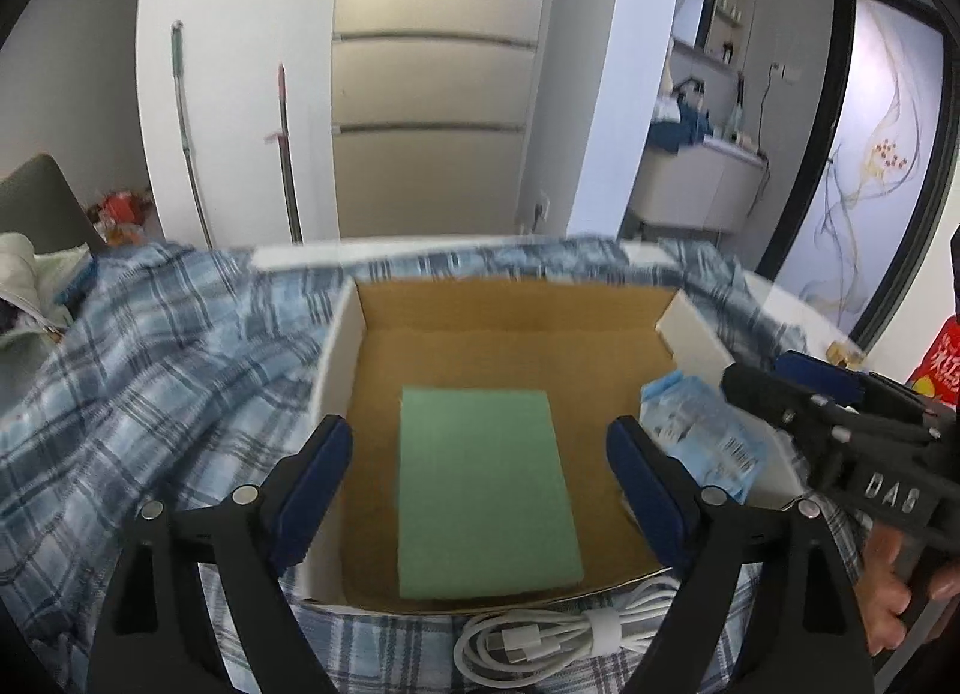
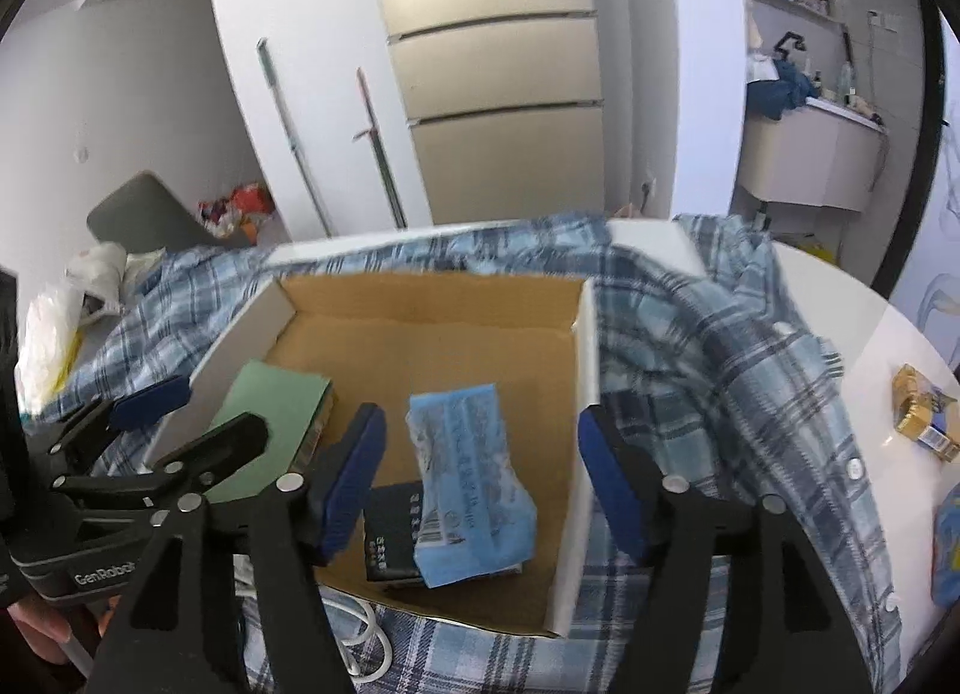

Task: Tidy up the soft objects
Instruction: 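Open both tools and lift them away from the box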

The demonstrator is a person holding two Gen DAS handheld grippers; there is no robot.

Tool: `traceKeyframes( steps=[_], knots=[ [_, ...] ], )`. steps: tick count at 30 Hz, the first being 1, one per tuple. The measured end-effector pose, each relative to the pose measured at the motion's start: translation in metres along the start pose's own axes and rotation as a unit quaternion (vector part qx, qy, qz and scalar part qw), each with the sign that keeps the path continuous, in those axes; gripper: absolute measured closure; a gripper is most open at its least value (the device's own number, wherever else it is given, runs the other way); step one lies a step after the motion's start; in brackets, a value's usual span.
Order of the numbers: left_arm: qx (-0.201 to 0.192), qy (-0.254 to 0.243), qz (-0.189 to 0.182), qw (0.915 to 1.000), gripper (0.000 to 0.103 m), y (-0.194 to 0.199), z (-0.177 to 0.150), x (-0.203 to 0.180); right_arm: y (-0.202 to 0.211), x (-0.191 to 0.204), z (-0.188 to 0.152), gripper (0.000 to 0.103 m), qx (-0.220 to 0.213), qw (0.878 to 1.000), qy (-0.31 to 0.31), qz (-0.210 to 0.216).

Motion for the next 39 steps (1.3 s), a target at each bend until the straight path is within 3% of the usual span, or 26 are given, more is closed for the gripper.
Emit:
traceKeyframes(
  steps=[2, 6, 11, 14, 17, 19, 21, 28, 39],
  knots=[
    [-0.014, -0.01, -0.004, 0.9998, 0.015, 0.016, 0.006, -0.002, 0.013, -0.003, 0.009, 0.037, -0.014, 1.0, -0.002, -0.003],
    [-0.082, -0.041, 0.018, 0.9956, 0.014, 0.064, 0.026, -0.008, 0.053, -0.005, 0.032, 0.032, -0.066, 0.998, 0.004, -0.007],
    [-0.153, -0.033, 0.003, 0.9877, 0.013, 0.126, 0.044, -0.014, 0.103, 0.009, 0.043, 0.031, -0.115, 0.993, 0.017, 0.002],
    [-0.181, -0.029, -0.004, 0.9831, 0.004, 0.156, 0.045, -0.015, 0.131, 0.02, 0.04, 0.029, -0.143, 0.989, 0.035, -0.002],
    [-0.212, -0.027, -0.008, 0.9769, 0.0, 0.186, 0.042, -0.017, 0.155, 0.025, 0.033, 0.022, -0.169, 0.985, 0.042, -0.006],
    [-0.223, -0.03, -0.012, 0.9743, 0.0, 0.2, 0.036, -0.02, 0.166, 0.026, 0.028, 0.007, -0.182, 0.982, 0.043, -0.003],
    [-0.236, -0.03, -0.013, 0.9713, 0.0, 0.213, 0.027, -0.021, 0.18, 0.025, 0.022, 0.001, -0.2, 0.979, 0.037, 0.0],
    [-0.246, -0.036, -0.016, 0.9686, 0.0, 0.231, -0.012, -0.027, 0.199, 0.027, -0.009, 0.0, -0.217, 0.975, 0.053, -0.014],
    [-0.227, -0.067, -0.019, 0.9714, 0.0, 0.195, -0.055, -0.031, 0.173, 0.025, -0.055, 0.0, -0.205, 0.977, 0.061, 0.011]
  ],
)
Point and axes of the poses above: each gripper's, at about its wrist camera, not at the fingertips, and y roughly against the way its jaws point, x to its left, z to its top, the point moved 9 cm from there along -y, roughly the way its jaws point
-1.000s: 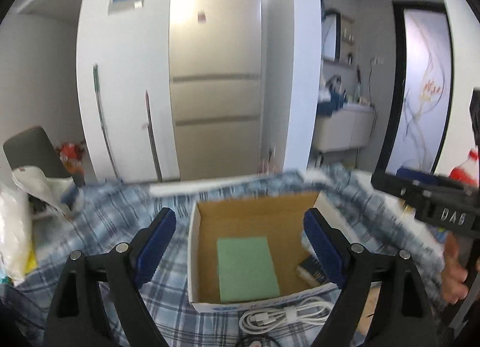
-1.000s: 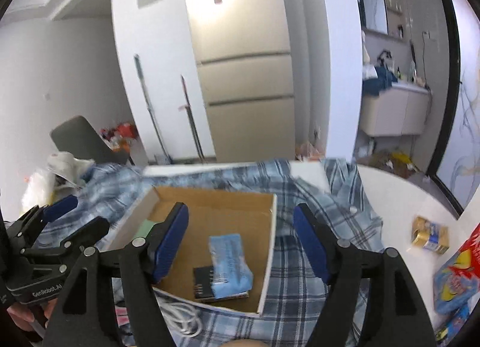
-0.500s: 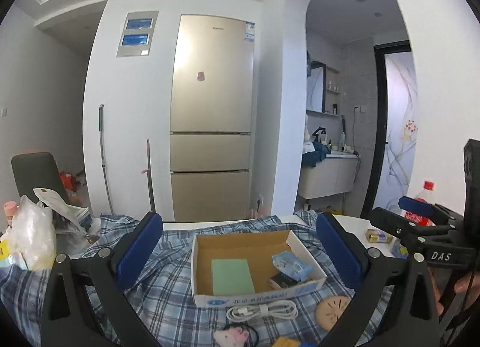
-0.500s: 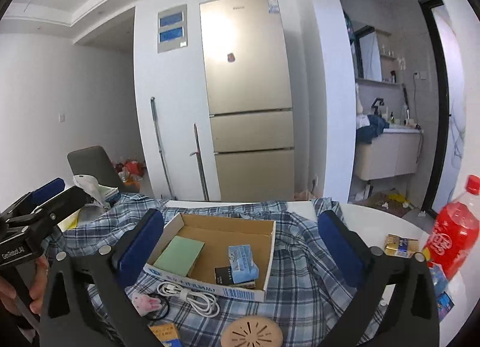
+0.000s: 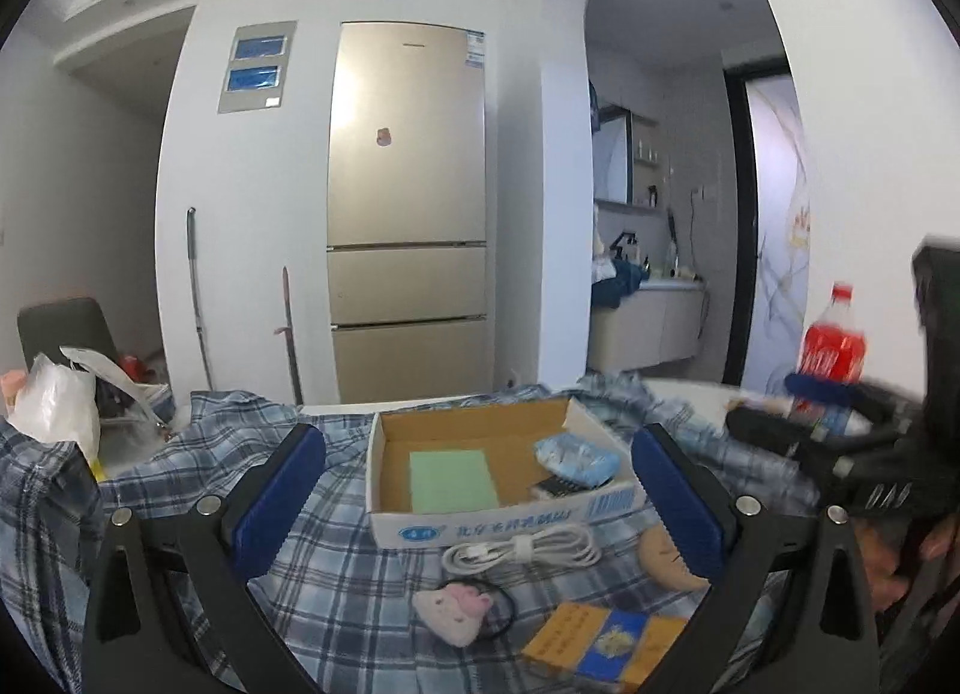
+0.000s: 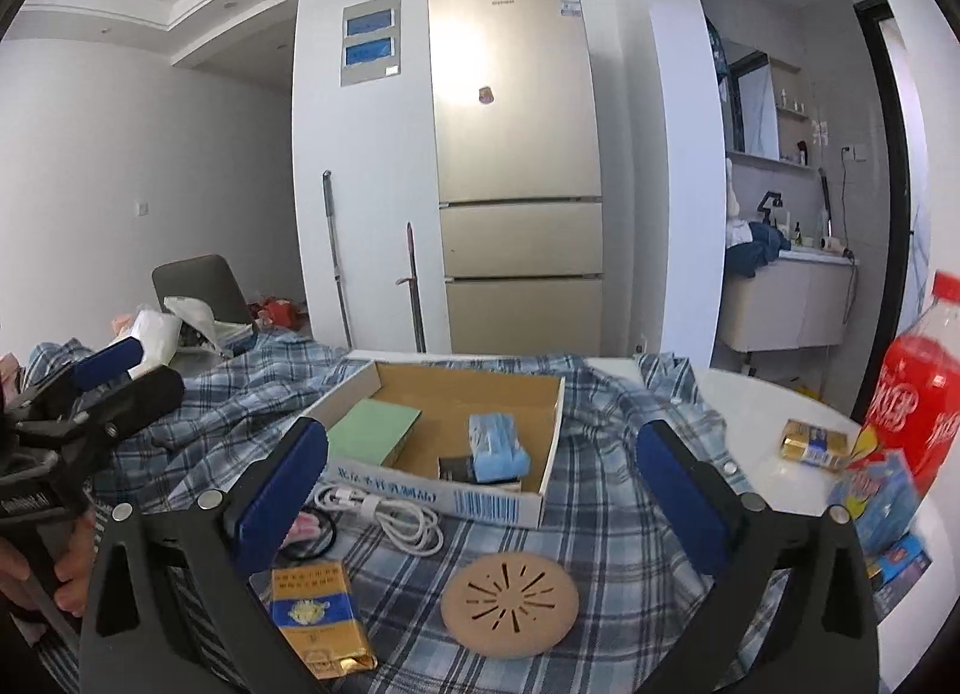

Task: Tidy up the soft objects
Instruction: 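Open both tools and lift them away from the box, then grasp the yellow-and-blue cigarette pack with the left tool while the right tool grasps the beige disc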

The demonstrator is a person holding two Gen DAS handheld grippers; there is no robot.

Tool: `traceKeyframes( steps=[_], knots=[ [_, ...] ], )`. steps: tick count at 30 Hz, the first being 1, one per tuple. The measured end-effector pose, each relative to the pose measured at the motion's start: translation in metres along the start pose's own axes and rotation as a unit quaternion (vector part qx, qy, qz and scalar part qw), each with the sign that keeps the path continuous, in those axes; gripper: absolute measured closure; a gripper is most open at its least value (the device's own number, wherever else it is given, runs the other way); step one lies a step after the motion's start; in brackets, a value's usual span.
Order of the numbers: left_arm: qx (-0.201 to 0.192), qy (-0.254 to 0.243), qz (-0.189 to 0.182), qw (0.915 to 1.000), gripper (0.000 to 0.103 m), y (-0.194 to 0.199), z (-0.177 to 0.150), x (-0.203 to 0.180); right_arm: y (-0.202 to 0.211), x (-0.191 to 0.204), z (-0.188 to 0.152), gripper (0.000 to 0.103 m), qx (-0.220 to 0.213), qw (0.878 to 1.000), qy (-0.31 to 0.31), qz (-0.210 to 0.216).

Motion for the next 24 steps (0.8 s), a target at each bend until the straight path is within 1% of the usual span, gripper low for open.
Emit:
traceKeyframes(
  steps=[1, 5, 10, 14, 16, 18, 21, 23, 24],
  knots=[
    [0.007, 0.003, -0.003, 1.0, 0.0, -0.003, -0.003, -0.001, -0.002, -0.001, -0.002, 0.0, 0.003, 1.0, -0.001, -0.003],
    [0.006, 0.012, -0.001, 0.9999, 0.0, -0.002, -0.004, 0.002, -0.004, -0.002, -0.007, 0.0, 0.012, 1.0, -0.003, -0.006],
    [0.016, 0.01, -0.002, 0.9998, 0.0, -0.006, -0.006, 0.002, -0.009, -0.004, -0.013, 0.0, 0.027, 1.0, -0.005, -0.011],
    [0.038, 0.007, -0.02, 0.999, 0.0, -0.01, -0.011, -0.004, -0.013, -0.007, -0.017, 0.0, 0.043, 0.999, -0.008, -0.021],
    [0.048, 0.006, -0.029, 0.9984, 0.0, -0.013, -0.014, -0.007, -0.019, -0.01, -0.021, 0.0, 0.064, 0.998, -0.008, -0.028],
    [0.066, 0.003, -0.045, 0.9968, 0.0, -0.017, -0.019, -0.011, -0.028, -0.013, -0.031, 0.0, 0.103, 0.994, -0.008, -0.036],
    [0.093, -0.002, -0.056, 0.9941, 0.0, -0.025, -0.028, -0.017, -0.04, -0.018, -0.049, 0.001, 0.166, 0.986, -0.022, -0.021],
    [0.1, -0.003, -0.055, 0.9934, 0.0, -0.027, -0.03, -0.018, -0.046, -0.023, -0.059, 0.003, 0.193, 0.98, -0.03, -0.023],
    [0.103, -0.003, -0.054, 0.9931, 0.0, -0.028, -0.031, -0.018, -0.049, -0.023, -0.063, 0.005, 0.205, 0.978, -0.033, -0.017]
  ],
)
Point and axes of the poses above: each gripper's, at about its wrist camera, not at the fingertips, and y roughly against the way its jaws point, x to its left, z to its top, the point moved 9 cm from there along -y, roughly the way its jaws point
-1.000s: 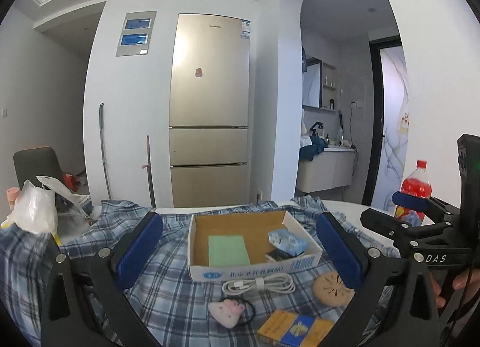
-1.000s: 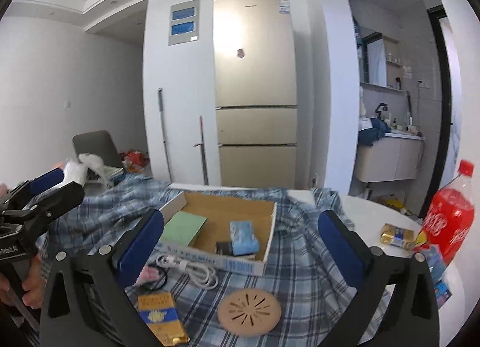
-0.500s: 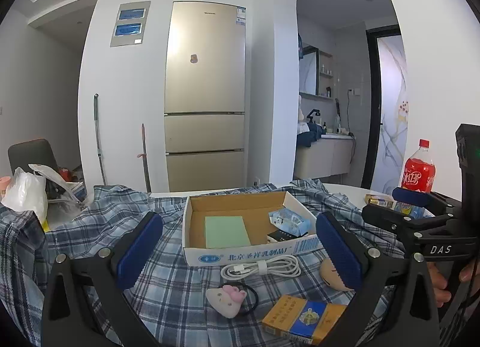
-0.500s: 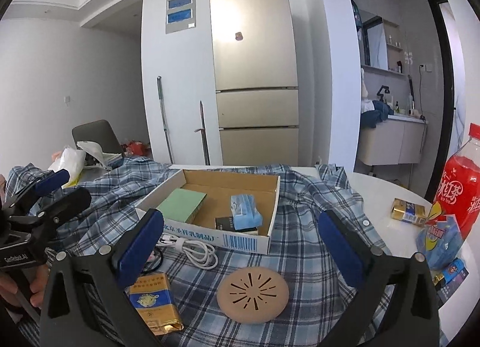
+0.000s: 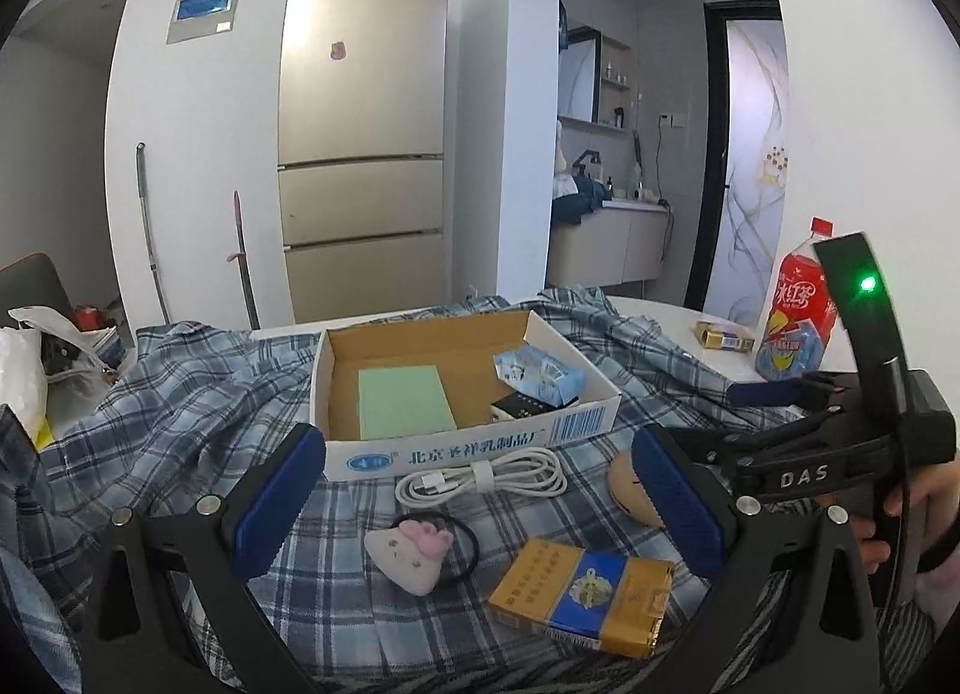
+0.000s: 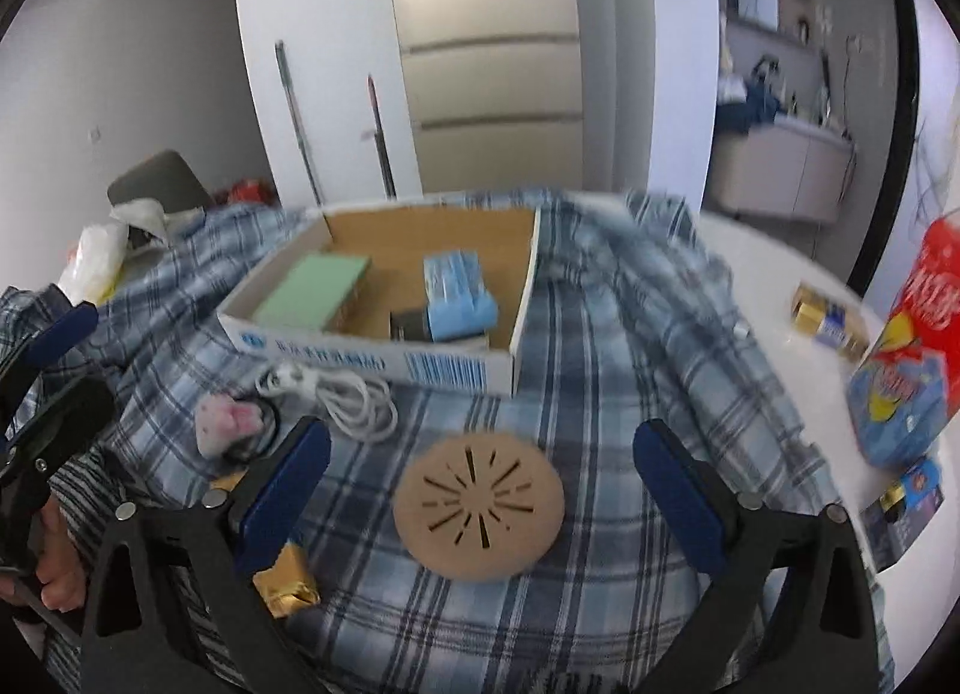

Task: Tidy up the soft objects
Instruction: 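Grasp the yellow-and-blue cigarette pack with the left tool while the right tool grasps the beige disc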

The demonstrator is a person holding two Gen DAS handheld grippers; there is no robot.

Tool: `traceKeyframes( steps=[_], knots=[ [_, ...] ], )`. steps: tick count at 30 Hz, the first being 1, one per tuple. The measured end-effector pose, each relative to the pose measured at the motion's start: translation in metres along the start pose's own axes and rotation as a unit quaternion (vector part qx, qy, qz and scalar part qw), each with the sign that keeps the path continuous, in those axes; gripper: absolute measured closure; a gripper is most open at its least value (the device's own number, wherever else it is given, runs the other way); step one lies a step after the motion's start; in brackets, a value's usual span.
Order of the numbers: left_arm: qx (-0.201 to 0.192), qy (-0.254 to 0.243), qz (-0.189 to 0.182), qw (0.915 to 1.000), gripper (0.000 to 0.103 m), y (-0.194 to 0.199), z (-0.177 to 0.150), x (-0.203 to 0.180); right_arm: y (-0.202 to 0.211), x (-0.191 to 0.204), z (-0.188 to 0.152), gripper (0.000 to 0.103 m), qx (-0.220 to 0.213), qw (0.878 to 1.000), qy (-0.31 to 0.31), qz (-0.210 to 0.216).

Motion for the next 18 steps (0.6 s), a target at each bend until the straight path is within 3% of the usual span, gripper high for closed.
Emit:
traceKeyframes(
  steps=[8, 18],
  knots=[
    [0.067, 0.01, 0.0, 0.9977, 0.0, -0.022, -0.018, 0.004, -0.028, 0.005, -0.022, 0.011, 0.079, 0.997, 0.021, -0.007],
    [0.088, 0.008, -0.003, 0.9961, 0.0, -0.028, -0.024, 0.002, -0.046, 0.002, -0.036, 0.013, 0.138, 0.99, 0.025, -0.016]
  ],
)
Point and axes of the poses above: each gripper's, at about its wrist camera, not at the fingertips, and y roughly against the way its jaws point, x to its left, z to its top, the point moved 9 cm from there along -y, roughly the way its jaws point
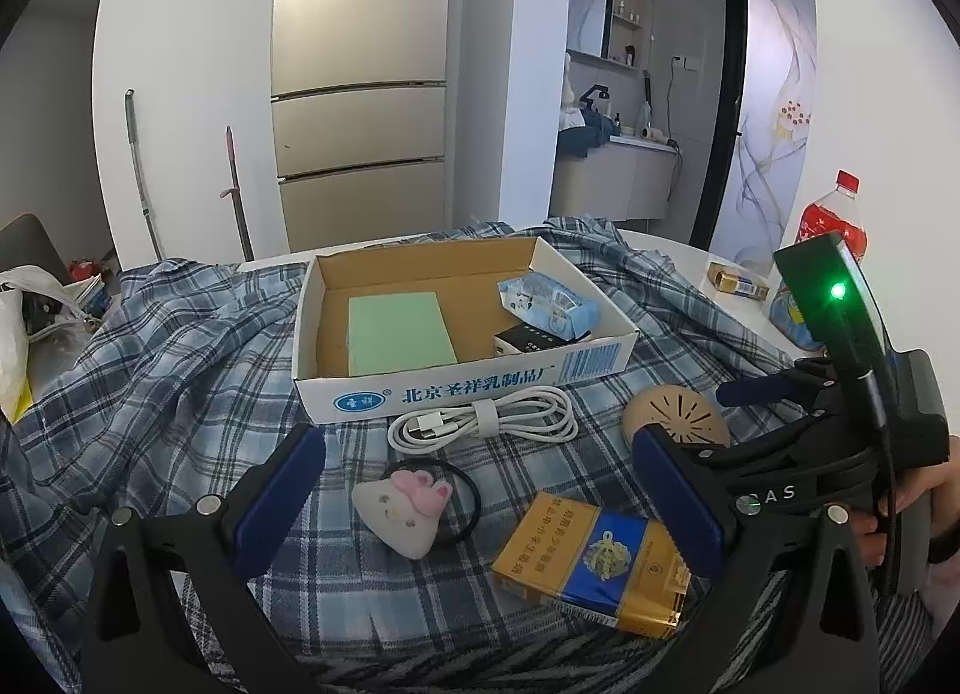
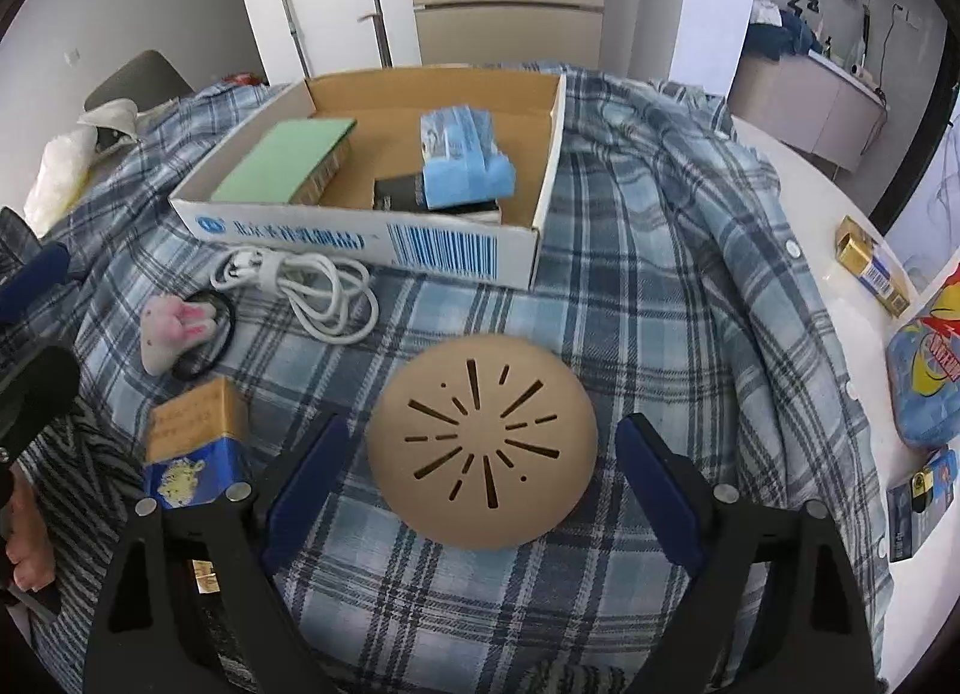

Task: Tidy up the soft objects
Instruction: 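Grasp the yellow-and-blue cigarette pack with the left tool while the right tool grasps the beige disc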

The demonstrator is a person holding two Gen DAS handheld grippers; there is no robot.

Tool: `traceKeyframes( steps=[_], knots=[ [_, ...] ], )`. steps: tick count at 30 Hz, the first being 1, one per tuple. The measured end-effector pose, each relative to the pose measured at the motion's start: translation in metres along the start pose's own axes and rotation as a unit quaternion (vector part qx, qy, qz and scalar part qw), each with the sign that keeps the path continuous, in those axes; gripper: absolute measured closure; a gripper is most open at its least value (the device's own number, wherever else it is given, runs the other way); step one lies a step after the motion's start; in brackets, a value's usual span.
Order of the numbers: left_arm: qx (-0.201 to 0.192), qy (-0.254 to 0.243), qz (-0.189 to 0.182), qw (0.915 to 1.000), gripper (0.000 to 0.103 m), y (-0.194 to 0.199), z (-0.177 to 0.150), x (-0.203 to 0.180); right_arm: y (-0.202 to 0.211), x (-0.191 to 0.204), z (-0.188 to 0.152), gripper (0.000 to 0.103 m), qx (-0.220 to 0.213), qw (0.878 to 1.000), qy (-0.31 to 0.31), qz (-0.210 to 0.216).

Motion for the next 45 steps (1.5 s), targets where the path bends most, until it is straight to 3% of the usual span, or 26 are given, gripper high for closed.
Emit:
traceKeyframes(
  steps=[7, 11, 14, 17, 21, 26, 30, 35, 42, 45],
  knots=[
    [0.02, -0.007, -0.012, 0.9997, 0.0, -0.004, -0.004, -0.006, -0.01, -0.001, -0.006, 0.02, 0.027, 1.0, 0.002, -0.003],
    [0.055, -0.014, -0.041, 0.9976, 0.0, -0.01, -0.012, -0.012, -0.007, -0.001, -0.005, 0.023, 0.02, 1.0, -0.002, 0.002],
    [0.111, -0.038, -0.068, 0.9908, 0.0, -0.016, -0.026, -0.021, 0.001, -0.001, -0.001, 0.023, -0.003, 1.0, -0.009, 0.01],
    [0.141, -0.049, -0.064, 0.9867, 0.0, -0.014, -0.038, -0.025, 0.017, -0.002, 0.005, 0.023, -0.044, 0.999, -0.012, 0.017],
    [0.196, -0.013, -0.091, 0.9762, 0.0, -0.012, -0.053, -0.034, 0.036, 0.001, 0.01, 0.023, -0.085, 0.996, -0.005, 0.015],
    [0.233, 0.069, -0.126, 0.9619, 0.0, -0.014, -0.055, -0.036, 0.035, 0.014, -0.001, 0.023, -0.037, 0.998, 0.035, 0.027],
    [0.233, 0.1, -0.107, 0.9614, 0.0, -0.017, -0.05, -0.024, 0.034, 0.03, -0.02, 0.023, -0.001, 0.996, 0.072, 0.045],
    [0.253, 0.128, -0.104, 0.9534, 0.0, -0.021, -0.052, -0.019, 0.031, 0.048, -0.044, 0.023, 0.03, 0.993, 0.082, 0.077],
    [0.25, 0.113, -0.083, 0.9581, 0.0, -0.029, -0.053, -0.02, 0.038, 0.074, -0.052, 0.023, 0.042, 0.987, 0.091, 0.128],
    [0.245, 0.098, -0.068, 0.9622, 0.0, -0.029, -0.051, -0.021, 0.044, 0.068, -0.048, 0.023, 0.043, 0.986, 0.07, 0.145]
  ],
)
Point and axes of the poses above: each gripper's, at about its wrist camera, not at the fingertips, and y roughly against the way its jaws point, x to its left, z to its top, the point moved 9 cm from there along -y, roughly the way its jaws point
